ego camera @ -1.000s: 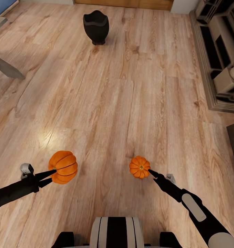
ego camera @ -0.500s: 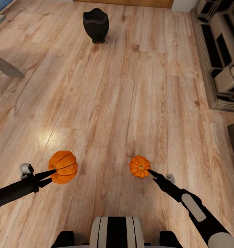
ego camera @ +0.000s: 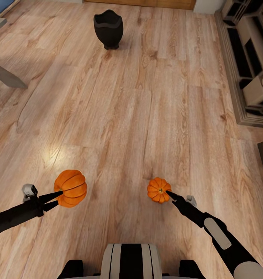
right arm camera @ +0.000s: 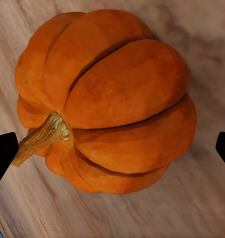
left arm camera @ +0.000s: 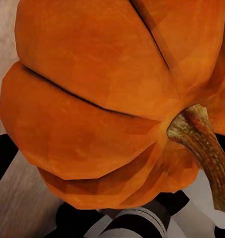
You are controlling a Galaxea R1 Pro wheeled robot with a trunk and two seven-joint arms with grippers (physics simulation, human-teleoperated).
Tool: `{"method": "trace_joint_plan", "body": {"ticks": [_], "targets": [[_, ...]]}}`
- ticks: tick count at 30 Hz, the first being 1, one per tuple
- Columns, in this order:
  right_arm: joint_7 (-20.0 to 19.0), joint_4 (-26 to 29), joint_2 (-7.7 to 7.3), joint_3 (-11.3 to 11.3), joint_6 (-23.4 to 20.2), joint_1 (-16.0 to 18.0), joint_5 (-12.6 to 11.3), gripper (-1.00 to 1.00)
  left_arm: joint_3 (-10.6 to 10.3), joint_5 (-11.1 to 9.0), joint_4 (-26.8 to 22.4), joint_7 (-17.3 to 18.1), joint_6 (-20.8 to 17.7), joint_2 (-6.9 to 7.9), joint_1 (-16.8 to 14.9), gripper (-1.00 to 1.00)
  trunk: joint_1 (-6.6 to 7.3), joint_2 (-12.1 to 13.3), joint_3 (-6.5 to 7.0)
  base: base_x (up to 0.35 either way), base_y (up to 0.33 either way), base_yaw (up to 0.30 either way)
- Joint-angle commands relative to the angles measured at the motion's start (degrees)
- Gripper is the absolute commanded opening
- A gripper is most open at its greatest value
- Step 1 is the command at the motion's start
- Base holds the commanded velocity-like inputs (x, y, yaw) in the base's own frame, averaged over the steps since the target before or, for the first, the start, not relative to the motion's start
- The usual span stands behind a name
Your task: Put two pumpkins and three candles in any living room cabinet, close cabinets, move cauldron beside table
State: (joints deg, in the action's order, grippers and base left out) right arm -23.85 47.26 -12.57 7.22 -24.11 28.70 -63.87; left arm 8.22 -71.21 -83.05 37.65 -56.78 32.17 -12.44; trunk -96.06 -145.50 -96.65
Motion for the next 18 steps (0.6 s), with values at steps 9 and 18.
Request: {"method": "trace_joint_plan", "body": {"ticks": [9, 18], "targets": [[-1.2, -0.1, -0.09, 0.1, 0.0, 0.0, -0.5, 1.00, 0.1, 0.0, 0.0, 0.1, -0.3, 0.00, 0.1, -1.00, 0.01, 0.0, -0.03, 0.055, 0.021, 0.000], [-1.2, -0.1, -0.09, 0.1, 0.0, 0.0, -0.5, 1.00, 0.1, 0.0, 0.0, 0.1, -0.3, 0.00, 0.1, -1.00, 0.01, 0.0, -0.03, 0.034, 0.011, 0.000]]}}
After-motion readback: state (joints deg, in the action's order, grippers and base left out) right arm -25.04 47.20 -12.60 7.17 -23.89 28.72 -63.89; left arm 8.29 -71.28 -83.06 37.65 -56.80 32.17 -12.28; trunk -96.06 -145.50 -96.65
